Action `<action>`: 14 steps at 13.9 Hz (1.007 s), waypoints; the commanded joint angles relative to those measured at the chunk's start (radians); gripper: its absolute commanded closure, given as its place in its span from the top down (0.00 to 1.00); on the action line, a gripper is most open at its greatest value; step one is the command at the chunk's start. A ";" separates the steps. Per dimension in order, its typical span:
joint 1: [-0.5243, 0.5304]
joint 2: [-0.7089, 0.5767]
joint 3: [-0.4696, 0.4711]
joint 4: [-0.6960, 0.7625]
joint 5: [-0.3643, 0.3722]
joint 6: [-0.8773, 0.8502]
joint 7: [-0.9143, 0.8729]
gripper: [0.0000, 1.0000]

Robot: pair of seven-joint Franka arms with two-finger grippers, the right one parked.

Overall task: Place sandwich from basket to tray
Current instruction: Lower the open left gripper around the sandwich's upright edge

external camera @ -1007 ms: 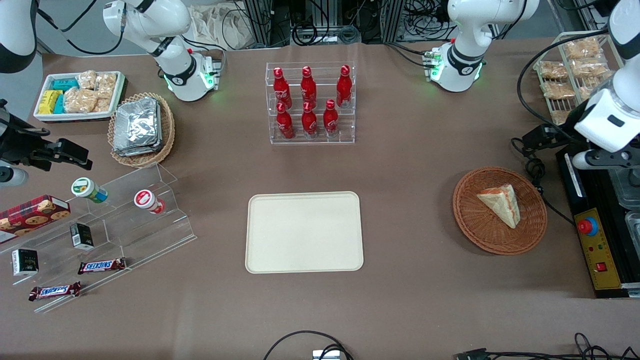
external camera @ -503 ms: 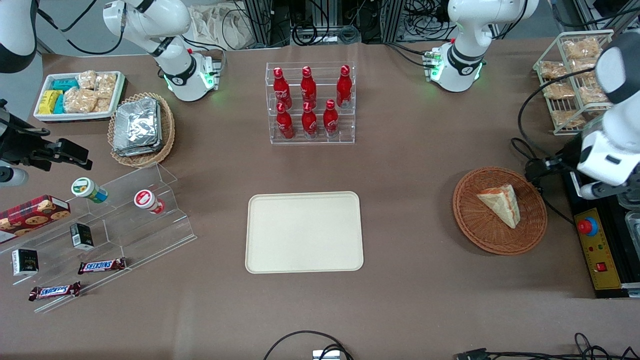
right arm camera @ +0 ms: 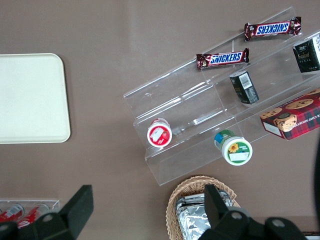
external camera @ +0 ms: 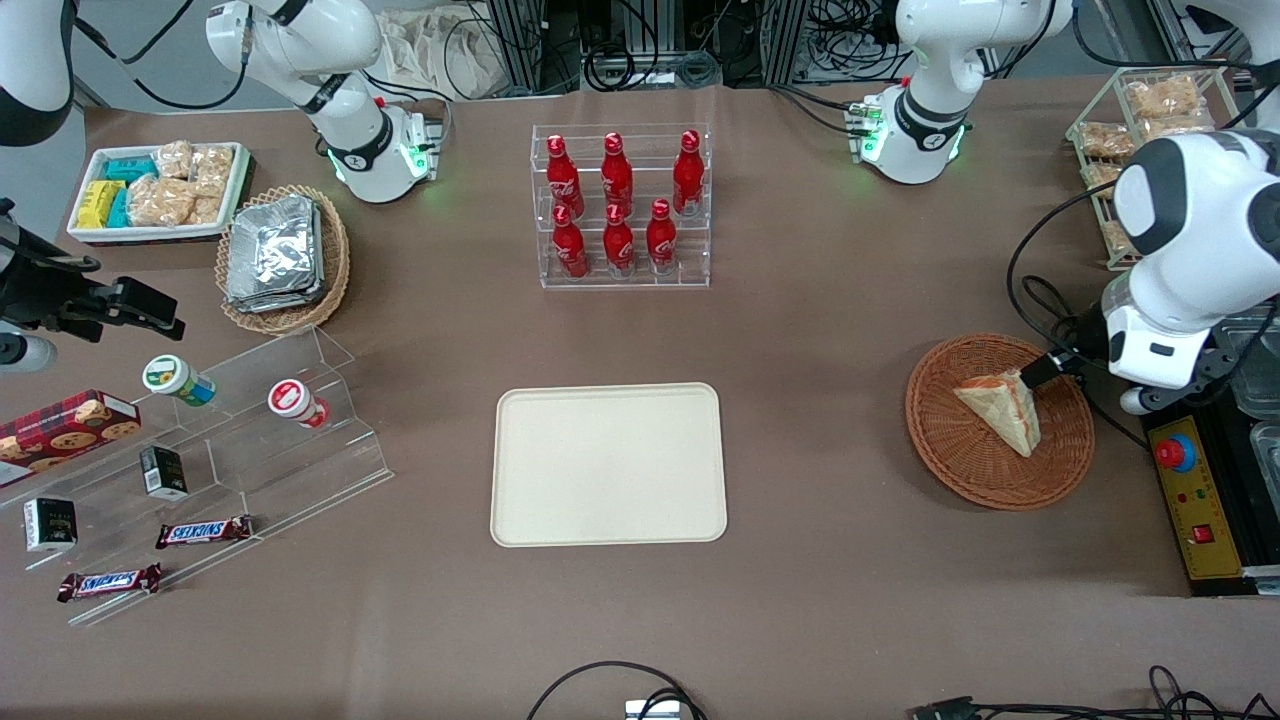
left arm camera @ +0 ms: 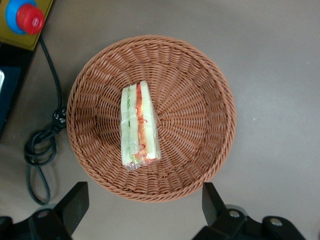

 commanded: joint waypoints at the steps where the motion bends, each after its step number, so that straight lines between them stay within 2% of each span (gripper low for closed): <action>1: 0.000 -0.029 -0.003 -0.092 0.024 0.098 -0.126 1.00; 7: 0.002 0.022 -0.002 -0.141 0.024 0.209 -0.229 1.00; 14: 0.002 0.099 0.024 -0.210 0.024 0.385 -0.237 1.00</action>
